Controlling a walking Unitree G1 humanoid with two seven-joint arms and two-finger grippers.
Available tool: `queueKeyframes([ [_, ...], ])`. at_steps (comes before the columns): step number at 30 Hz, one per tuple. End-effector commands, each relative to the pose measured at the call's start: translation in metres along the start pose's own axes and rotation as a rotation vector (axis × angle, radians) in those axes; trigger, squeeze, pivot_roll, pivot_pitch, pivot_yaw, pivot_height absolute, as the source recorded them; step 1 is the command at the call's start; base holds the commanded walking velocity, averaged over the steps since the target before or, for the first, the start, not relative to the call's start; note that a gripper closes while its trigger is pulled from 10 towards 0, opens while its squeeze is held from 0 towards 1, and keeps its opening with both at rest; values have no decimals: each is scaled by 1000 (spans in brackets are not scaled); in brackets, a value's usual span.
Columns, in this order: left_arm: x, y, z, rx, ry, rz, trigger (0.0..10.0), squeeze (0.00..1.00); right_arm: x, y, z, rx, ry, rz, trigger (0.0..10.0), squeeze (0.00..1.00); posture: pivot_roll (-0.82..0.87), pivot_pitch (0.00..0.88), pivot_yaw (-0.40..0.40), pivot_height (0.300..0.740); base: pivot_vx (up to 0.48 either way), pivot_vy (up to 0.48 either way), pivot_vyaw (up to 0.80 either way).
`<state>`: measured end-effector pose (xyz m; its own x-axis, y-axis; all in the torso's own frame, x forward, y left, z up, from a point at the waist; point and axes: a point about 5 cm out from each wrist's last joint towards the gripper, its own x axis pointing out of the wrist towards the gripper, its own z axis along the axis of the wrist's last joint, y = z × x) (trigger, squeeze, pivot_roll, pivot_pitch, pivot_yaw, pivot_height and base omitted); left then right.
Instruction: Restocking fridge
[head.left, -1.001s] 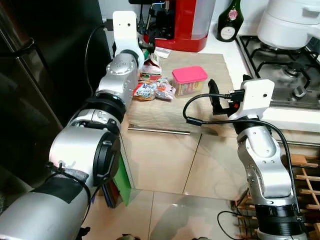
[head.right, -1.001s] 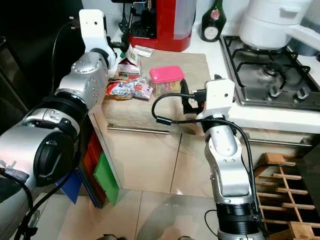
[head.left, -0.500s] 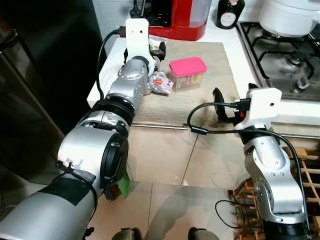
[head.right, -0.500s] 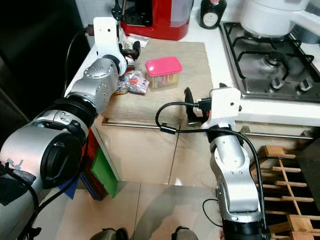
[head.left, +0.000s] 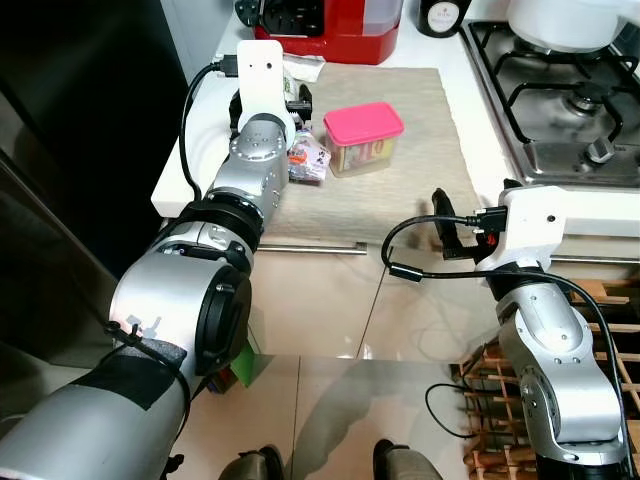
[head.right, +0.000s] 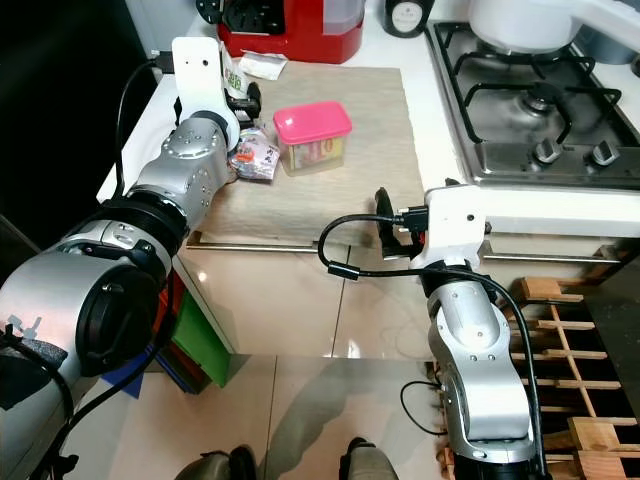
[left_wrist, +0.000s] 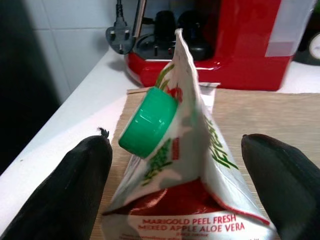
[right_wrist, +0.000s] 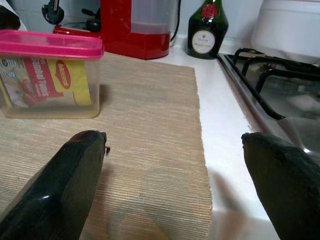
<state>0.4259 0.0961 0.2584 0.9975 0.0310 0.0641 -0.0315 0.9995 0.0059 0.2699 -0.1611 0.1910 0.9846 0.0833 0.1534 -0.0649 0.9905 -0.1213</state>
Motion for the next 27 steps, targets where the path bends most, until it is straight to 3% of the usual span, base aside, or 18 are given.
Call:
queueKeyframes([
  [1,0,10,-11,32,41,33,10000,0,-1,1,5,-7,-9,14,10000,0,-283,174,35,740,0,0,0],
  [5,0,11,-12,42,41,33,10000,0,1,0,5,-10,-9,18,10000,0,-281,165,33,740,0,0,0],
  [6,0,12,-12,43,41,34,2314,0,1,0,5,-10,-9,18,10000,0,-281,165,33,740,0,0,0],
  [7,0,12,-11,44,39,34,0,0,1,0,5,-10,-9,17,10000,0,-282,165,31,740,0,0,0],
  [15,-1,9,-11,33,40,20,0,0,1,-1,5,-12,-3,15,10000,0,-286,170,28,740,0,0,0],
  [23,-1,6,-15,-32,47,-23,0,0,-2,-3,3,-15,5,7,10000,0,-293,173,34,740,0,0,0],
  [27,-1,3,-8,-32,13,-47,0,0,1,-5,3,-18,3,-3,10000,0,-299,169,40,740,0,0,0],
])
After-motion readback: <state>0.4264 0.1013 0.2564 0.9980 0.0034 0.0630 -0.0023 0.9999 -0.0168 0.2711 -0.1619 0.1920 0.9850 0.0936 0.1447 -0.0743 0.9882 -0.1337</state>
